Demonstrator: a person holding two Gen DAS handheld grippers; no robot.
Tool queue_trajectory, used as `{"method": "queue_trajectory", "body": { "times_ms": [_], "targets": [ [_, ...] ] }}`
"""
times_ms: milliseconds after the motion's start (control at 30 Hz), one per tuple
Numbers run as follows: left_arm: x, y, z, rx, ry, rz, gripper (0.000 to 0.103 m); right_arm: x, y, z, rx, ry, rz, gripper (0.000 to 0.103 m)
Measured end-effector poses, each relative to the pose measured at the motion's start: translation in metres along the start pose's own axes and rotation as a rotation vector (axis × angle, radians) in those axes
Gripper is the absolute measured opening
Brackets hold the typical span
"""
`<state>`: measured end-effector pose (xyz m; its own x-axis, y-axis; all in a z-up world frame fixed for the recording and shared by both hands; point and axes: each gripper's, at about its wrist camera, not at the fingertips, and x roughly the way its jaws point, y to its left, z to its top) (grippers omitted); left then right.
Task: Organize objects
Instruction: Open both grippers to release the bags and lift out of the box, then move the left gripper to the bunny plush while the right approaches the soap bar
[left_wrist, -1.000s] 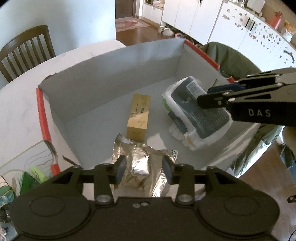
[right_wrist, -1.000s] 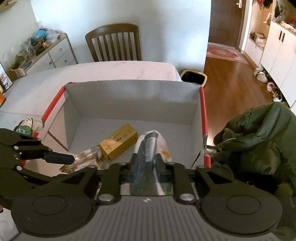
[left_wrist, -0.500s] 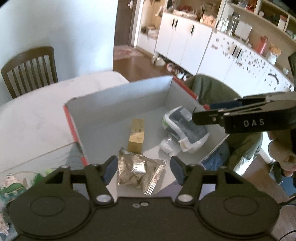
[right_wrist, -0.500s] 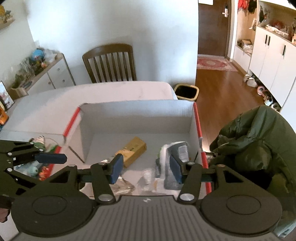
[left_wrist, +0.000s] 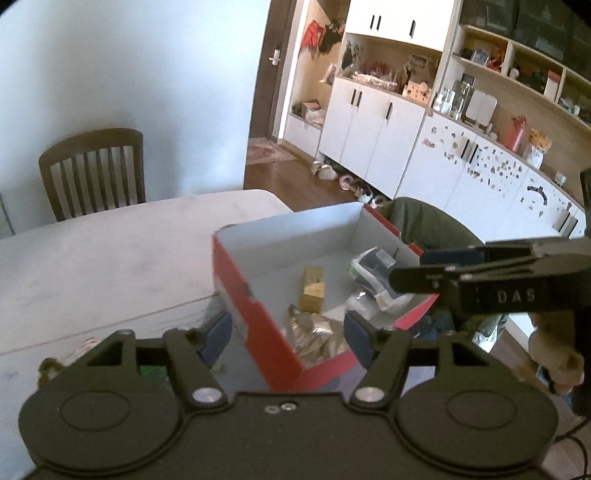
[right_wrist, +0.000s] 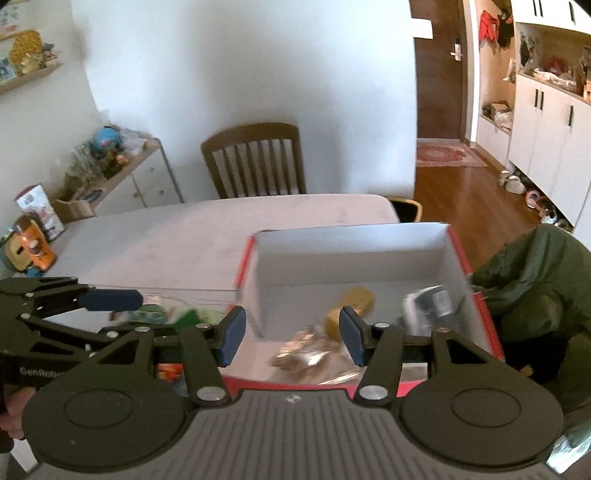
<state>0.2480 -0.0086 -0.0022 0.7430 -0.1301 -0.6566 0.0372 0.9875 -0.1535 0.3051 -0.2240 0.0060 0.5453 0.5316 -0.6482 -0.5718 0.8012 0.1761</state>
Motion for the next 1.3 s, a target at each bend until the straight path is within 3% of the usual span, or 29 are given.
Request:
{"method": "queue_trajectory", "body": {
  "times_ms": [233, 400, 633, 733, 1067, 1300],
  "targets": [
    [-0.035, 0.033, -0.018, 0.011, -0.036, 0.034, 0.078, -0.009, 0.056, -0.016, -0.017, -0.034, 0.047, 0.066],
    [-0.057, 0.060, -0.031, 0.009, -0.051, 0.042, 0.082, -0.009, 0.085, -0.024, -0.006, -0.040, 0.062, 0.070],
    [-0.077, 0.098, -0.048, -0.009, -0.068, 0.061, 0.095, 0.000, 0.117, -0.032, -0.005, -0.041, 0.058, 0.083],
    [-0.079, 0.112, -0.056, -0.010, -0.075, 0.072, 0.102, 0.008, 0.127, -0.036, -0.008, -0.027, 0.051, 0.083],
    [-0.068, 0.163, -0.085, -0.056, -0.076, 0.140, 0.103, 0.049, 0.159, -0.056, -0.043, 0.060, 0.014, 0.083],
    [-0.039, 0.195, -0.108, -0.056, -0.008, 0.184, 0.103, 0.080, 0.178, -0.070, -0.112, 0.126, 0.032, 0.083]
  ]
}}
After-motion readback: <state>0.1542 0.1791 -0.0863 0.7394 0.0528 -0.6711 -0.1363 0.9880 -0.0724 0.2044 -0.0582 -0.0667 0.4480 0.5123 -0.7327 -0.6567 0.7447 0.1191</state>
